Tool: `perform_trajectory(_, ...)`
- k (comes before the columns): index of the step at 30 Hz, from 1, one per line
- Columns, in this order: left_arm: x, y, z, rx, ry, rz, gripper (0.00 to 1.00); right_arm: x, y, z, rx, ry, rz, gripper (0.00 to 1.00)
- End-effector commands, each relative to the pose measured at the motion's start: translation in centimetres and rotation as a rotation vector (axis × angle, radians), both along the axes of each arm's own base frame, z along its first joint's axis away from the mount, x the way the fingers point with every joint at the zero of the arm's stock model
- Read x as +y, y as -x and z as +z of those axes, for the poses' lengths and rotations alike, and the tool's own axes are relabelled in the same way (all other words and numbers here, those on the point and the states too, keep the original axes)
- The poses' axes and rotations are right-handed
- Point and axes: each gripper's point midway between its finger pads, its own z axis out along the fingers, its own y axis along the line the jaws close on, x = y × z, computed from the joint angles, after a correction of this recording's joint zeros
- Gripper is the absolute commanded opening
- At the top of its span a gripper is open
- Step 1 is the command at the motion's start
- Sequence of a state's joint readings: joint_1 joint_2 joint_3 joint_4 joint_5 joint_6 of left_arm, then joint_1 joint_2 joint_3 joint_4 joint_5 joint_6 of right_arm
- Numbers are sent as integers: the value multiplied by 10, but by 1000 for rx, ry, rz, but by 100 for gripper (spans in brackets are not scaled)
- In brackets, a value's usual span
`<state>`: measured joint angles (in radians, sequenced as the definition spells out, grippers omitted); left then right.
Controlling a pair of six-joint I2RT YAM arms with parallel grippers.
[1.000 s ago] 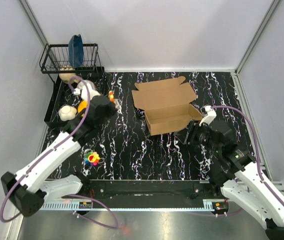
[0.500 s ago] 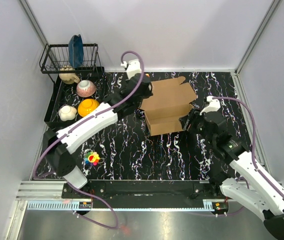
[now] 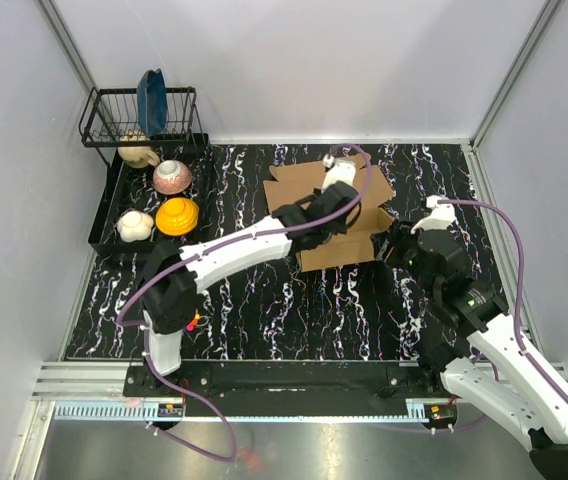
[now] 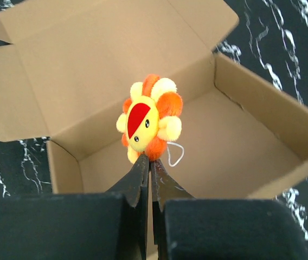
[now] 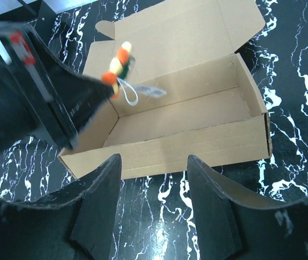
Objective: Fold the paper box
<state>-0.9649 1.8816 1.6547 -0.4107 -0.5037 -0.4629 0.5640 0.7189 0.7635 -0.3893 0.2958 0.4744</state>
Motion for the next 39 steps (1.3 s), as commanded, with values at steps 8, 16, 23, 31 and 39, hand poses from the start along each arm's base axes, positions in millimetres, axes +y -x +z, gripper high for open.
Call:
perform_trajectory(8,-1,50,-37,39,-157,-96,30,-16,6,-10,0,44,-52,59)
perform_trajectory(16,39,35,40,-115,-11,92,67,-20,5,-8,-1,48,-70,60)
perform_trajectory(23,105,19,43,-95,135,313,68,-28,3,-19,28,83,-117,61)
perform_trajectory(31,127,34,-47,154,202,438,69,-29,2,-25,48,88,-134,61)
perform_trajectory(39,126,34,-67,173,245,475,70,-32,-6,-30,71,128,-166,61)
